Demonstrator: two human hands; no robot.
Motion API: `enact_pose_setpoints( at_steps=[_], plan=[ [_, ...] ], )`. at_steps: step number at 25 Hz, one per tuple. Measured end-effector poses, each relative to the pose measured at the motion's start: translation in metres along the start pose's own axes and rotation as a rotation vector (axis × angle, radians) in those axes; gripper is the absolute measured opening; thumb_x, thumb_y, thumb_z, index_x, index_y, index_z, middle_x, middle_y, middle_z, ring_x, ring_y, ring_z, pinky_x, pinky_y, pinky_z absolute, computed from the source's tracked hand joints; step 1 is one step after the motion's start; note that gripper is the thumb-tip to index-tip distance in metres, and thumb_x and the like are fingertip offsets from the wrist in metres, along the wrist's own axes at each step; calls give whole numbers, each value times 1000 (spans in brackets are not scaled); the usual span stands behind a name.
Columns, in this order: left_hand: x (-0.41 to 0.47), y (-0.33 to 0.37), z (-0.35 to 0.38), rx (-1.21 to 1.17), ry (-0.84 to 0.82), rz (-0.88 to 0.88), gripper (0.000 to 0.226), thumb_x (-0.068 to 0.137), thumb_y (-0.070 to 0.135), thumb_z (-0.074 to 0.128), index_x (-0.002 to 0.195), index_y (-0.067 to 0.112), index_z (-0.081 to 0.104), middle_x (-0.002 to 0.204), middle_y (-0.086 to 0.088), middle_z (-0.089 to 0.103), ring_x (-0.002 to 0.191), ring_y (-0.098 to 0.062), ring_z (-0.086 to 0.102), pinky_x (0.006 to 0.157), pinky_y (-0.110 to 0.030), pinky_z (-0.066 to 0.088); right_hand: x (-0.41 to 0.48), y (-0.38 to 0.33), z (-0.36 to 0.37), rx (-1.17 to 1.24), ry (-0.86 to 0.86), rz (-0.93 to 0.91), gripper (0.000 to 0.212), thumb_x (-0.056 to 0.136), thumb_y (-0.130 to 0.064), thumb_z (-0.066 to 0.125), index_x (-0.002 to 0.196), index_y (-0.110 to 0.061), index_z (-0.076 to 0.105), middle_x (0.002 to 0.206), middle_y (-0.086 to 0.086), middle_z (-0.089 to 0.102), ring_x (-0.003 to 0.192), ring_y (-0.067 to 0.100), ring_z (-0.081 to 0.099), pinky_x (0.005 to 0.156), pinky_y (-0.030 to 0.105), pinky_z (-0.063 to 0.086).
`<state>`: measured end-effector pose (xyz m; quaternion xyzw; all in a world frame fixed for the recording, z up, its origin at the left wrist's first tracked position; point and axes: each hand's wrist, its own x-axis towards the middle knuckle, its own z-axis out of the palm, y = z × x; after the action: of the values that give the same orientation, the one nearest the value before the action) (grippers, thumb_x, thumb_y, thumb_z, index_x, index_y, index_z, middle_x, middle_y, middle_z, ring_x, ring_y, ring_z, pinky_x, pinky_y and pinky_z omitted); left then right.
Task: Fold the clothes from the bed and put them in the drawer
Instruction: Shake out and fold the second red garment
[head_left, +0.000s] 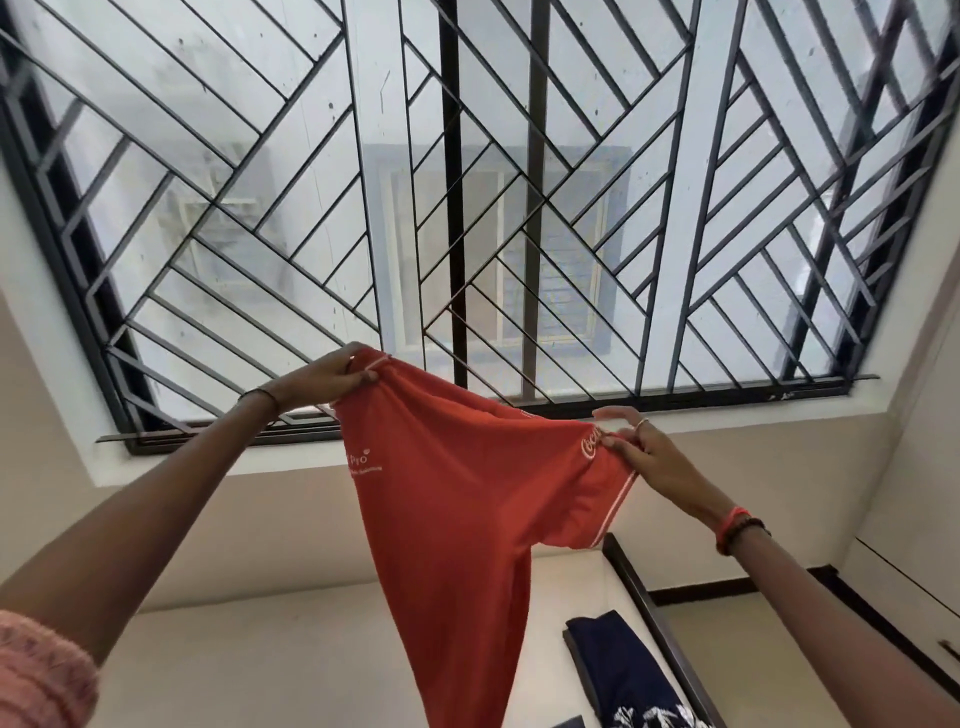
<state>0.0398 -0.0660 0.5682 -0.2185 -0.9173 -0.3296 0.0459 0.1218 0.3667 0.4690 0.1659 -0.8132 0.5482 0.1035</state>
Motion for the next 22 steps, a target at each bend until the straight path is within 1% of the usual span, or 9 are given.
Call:
enact_pose_setpoints(
  at_steps=[2,6,8,10,13,15,17,19,22],
  plan=[
    [-5,-6,7,-28,7,-50,19,98,23,49,116,17,50,104,2,58,91,-5,56,74,-19,46,3,1,10,58,35,53,20,99,-14,46,113,-19,60,94,4,67,82,12,60,70,19,49],
    [-13,-21,22,-88,59,-118,32,98,40,44,112,12,50,97,5,56,86,-7,53,69,-22,44,7,1,23,92,30,109,17,99,-21,46,102,-23,62,98,3,66,82,4,62,73,19,50],
    [-20,-27,27,-100,65,-133,24,99,32,46,112,12,48,95,6,56,83,-5,53,66,-17,46,6,-2,26,84,-41,135,15,94,-25,56,107,-19,62,98,3,67,82,10,64,73,24,53],
    [-26,-30,29,-101,78,-124,14,99,20,49,111,13,47,91,6,55,79,-3,53,59,-10,47,4,-6,26,55,-154,167,30,85,-20,69,112,-16,60,99,2,68,84,14,68,72,26,56],
    [-34,-36,26,-109,113,-112,13,97,15,52,110,13,50,88,3,57,72,-1,57,58,-9,47,3,-7,28,-122,-303,196,33,83,-15,70,114,-14,59,98,3,68,83,15,68,69,20,54],
    [-36,-45,21,-80,88,-98,19,95,24,57,110,14,58,91,-3,61,75,-8,58,63,-19,50,6,-3,32,-211,-276,188,19,86,-6,66,102,-16,64,90,3,67,78,9,64,68,20,51],
    [-42,-49,16,-76,37,-83,15,92,29,61,106,23,64,88,-1,64,74,-9,58,60,-20,49,12,6,41,-369,-164,169,24,82,7,60,85,-16,67,80,8,66,73,13,59,65,25,45],
    [-48,-44,15,-136,-1,-75,14,90,30,63,103,28,65,87,6,66,73,-2,60,60,-17,49,15,16,55,-569,-71,160,25,79,7,56,85,-11,71,78,12,68,73,19,60,64,27,45],
    [-55,-38,11,-190,-40,-94,19,84,39,66,97,24,68,74,14,67,65,4,60,54,-14,45,11,25,77,-662,-21,191,26,79,4,51,93,-5,71,83,14,70,78,26,66,71,36,53]
  ],
)
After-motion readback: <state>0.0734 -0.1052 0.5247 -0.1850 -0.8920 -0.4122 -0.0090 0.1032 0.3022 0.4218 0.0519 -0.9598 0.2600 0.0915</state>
